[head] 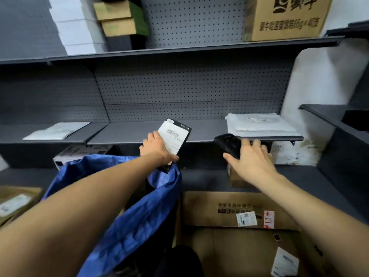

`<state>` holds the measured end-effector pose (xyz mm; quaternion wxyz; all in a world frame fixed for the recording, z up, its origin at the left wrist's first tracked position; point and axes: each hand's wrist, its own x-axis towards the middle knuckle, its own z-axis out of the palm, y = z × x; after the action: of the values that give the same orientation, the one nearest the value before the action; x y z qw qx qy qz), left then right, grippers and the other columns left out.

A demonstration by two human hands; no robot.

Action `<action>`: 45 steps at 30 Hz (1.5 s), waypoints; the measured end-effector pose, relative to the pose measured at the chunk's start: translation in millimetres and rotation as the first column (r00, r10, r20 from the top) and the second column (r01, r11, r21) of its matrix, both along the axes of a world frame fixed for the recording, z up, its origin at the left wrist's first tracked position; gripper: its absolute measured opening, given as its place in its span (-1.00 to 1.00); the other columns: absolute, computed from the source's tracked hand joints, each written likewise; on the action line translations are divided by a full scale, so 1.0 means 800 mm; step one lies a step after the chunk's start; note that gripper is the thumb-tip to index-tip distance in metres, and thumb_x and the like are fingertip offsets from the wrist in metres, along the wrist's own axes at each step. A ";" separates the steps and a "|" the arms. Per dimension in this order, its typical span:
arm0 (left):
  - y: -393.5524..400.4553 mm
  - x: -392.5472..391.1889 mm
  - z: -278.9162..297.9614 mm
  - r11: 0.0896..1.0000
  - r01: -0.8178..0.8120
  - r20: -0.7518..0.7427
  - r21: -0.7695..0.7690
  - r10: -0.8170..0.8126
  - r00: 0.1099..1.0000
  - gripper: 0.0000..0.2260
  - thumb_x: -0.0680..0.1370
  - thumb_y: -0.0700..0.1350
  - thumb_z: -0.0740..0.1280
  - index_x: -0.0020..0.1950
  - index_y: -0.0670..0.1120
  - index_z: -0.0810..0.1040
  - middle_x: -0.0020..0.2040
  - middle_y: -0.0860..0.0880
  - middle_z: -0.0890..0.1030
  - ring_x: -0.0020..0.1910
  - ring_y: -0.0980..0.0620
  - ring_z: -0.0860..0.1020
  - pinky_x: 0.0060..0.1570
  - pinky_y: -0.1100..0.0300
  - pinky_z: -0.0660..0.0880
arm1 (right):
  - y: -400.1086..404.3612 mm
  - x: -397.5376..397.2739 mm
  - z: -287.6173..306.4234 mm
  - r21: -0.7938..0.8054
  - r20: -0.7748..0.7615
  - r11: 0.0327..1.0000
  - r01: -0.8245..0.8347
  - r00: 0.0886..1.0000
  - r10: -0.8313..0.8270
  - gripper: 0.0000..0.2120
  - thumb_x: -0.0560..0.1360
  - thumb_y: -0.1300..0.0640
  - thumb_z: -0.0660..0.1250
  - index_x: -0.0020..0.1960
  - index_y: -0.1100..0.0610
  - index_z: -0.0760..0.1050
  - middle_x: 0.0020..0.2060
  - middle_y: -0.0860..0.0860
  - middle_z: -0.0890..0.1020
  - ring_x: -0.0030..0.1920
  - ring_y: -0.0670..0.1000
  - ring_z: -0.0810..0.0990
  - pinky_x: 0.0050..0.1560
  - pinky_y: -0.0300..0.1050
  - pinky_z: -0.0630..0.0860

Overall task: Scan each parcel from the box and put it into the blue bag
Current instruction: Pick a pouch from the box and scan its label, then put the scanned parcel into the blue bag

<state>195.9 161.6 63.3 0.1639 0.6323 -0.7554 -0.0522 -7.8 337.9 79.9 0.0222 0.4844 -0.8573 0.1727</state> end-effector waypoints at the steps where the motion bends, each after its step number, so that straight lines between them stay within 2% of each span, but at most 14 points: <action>1: -0.003 0.019 0.002 1.000 -0.024 0.004 0.002 0.024 1.000 -0.01 0.19 0.23 0.60 0.43 -0.14 0.20 0.32 -0.11 0.35 0.35 -0.17 0.36 0.28 -0.08 0.37 | -0.009 0.013 0.001 -0.003 -0.002 1.000 -0.022 1.000 0.022 -0.32 0.54 -0.33 0.21 0.40 0.18 0.32 0.27 0.23 0.43 0.30 0.29 0.40 0.25 0.20 0.40; 8: -0.016 0.130 -0.003 0.984 -0.178 0.031 0.011 0.178 0.984 0.00 0.18 0.23 0.61 0.43 -0.14 0.21 0.35 -0.11 0.35 0.37 -0.16 0.35 0.30 -0.07 0.36 | -0.058 0.088 0.003 -0.030 -0.010 0.989 -0.147 0.989 0.147 -0.32 0.53 -0.34 0.22 0.38 0.18 0.32 0.27 0.22 0.42 0.31 0.28 0.40 0.26 0.19 0.39; 11: -0.015 0.163 -0.016 0.982 -0.190 0.071 0.019 0.188 0.980 -0.01 0.17 0.22 0.61 0.41 -0.13 0.22 0.34 -0.11 0.35 0.36 -0.16 0.35 0.27 -0.06 0.37 | -0.074 0.111 0.003 -0.038 -0.023 0.982 -0.186 0.983 0.185 -0.33 0.53 -0.33 0.24 0.37 0.18 0.33 0.25 0.22 0.43 0.30 0.28 0.41 0.25 0.19 0.39; 15: -0.014 0.187 -0.044 0.997 -0.074 0.247 -0.038 0.081 0.966 0.07 0.16 0.21 0.61 0.48 -0.14 0.14 0.33 -0.10 0.36 0.34 -0.17 0.37 0.26 -0.08 0.36 | -0.088 0.129 -0.001 -0.034 -0.020 0.976 -0.217 0.976 0.216 -0.33 0.53 -0.34 0.23 0.36 0.17 0.34 0.25 0.21 0.44 0.29 0.28 0.41 0.23 0.19 0.40; 20: -0.010 0.184 -0.079 0.997 0.072 0.451 -0.039 -0.047 0.891 0.17 0.19 0.22 0.58 0.57 -0.15 0.00 0.41 -0.08 0.31 0.33 -0.14 0.36 0.27 -0.01 0.33 | -0.096 0.130 -0.013 -0.012 -0.020 0.976 -0.219 0.975 0.219 -0.33 0.53 -0.34 0.22 0.37 0.19 0.34 0.26 0.22 0.44 0.29 0.28 0.42 0.22 0.19 0.39; 24: -0.009 0.175 -0.099 0.989 0.144 0.537 -0.023 -0.109 0.836 0.18 0.22 0.21 0.56 0.60 -0.16 -0.07 0.44 -0.08 0.27 0.33 -0.12 0.34 0.30 0.01 0.31 | -0.100 0.121 -0.022 0.019 -0.028 0.980 -0.198 0.980 0.198 -0.33 0.53 -0.34 0.22 0.37 0.19 0.34 0.26 0.21 0.44 0.29 0.28 0.41 0.22 0.19 0.39; 31: -0.013 0.170 -0.119 0.989 0.139 0.493 0.041 -0.141 0.858 0.18 0.25 0.24 0.54 0.60 -0.16 -0.10 0.43 -0.07 0.26 0.35 -0.11 0.32 0.36 0.01 0.27 | -0.112 0.125 -0.044 0.073 -0.132 0.972 -0.226 0.963 0.234 -0.34 0.53 -0.34 0.22 0.34 0.17 0.36 0.27 0.20 0.45 0.29 0.26 0.42 0.22 0.16 0.39; 39: -0.025 0.173 -0.143 0.989 0.132 0.384 0.064 -0.147 0.912 0.14 0.29 0.32 0.49 0.60 -0.14 -0.08 0.44 -0.10 0.26 0.39 -0.13 0.31 0.41 -0.02 0.25 | -0.138 0.159 -0.063 0.080 -0.137 0.957 -0.279 0.948 0.288 -0.36 0.52 -0.34 0.23 0.31 0.17 0.36 0.24 0.19 0.46 0.26 0.25 0.44 0.19 0.16 0.41; 43: -0.030 0.173 -0.145 0.987 0.143 0.313 0.071 -0.158 0.936 0.06 0.38 0.33 0.43 0.62 -0.08 -0.11 0.61 -0.12 0.04 0.56 -0.14 0.08 0.52 -0.04 0.09 | -0.145 0.163 -0.066 0.086 -0.138 0.956 -0.280 0.947 0.290 -0.35 0.52 -0.35 0.23 0.31 0.18 0.37 0.24 0.19 0.46 0.26 0.25 0.44 0.19 0.16 0.40; 45: -0.032 0.172 -0.144 0.988 0.149 0.321 0.030 -0.151 0.935 -0.02 0.44 0.32 0.38 0.62 -0.07 -0.09 0.61 -0.11 0.02 0.58 -0.13 0.04 0.52 -0.04 0.07 | -0.147 0.163 -0.068 0.088 -0.134 0.956 -0.280 0.948 0.290 -0.36 0.52 -0.34 0.23 0.30 0.17 0.37 0.24 0.19 0.46 0.26 0.25 0.44 0.20 0.16 0.40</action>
<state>333.7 135.6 -51.8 0.0321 0.5732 -0.8179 0.0373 122.4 220.5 25.2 0.0430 0.6150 -0.7797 0.1093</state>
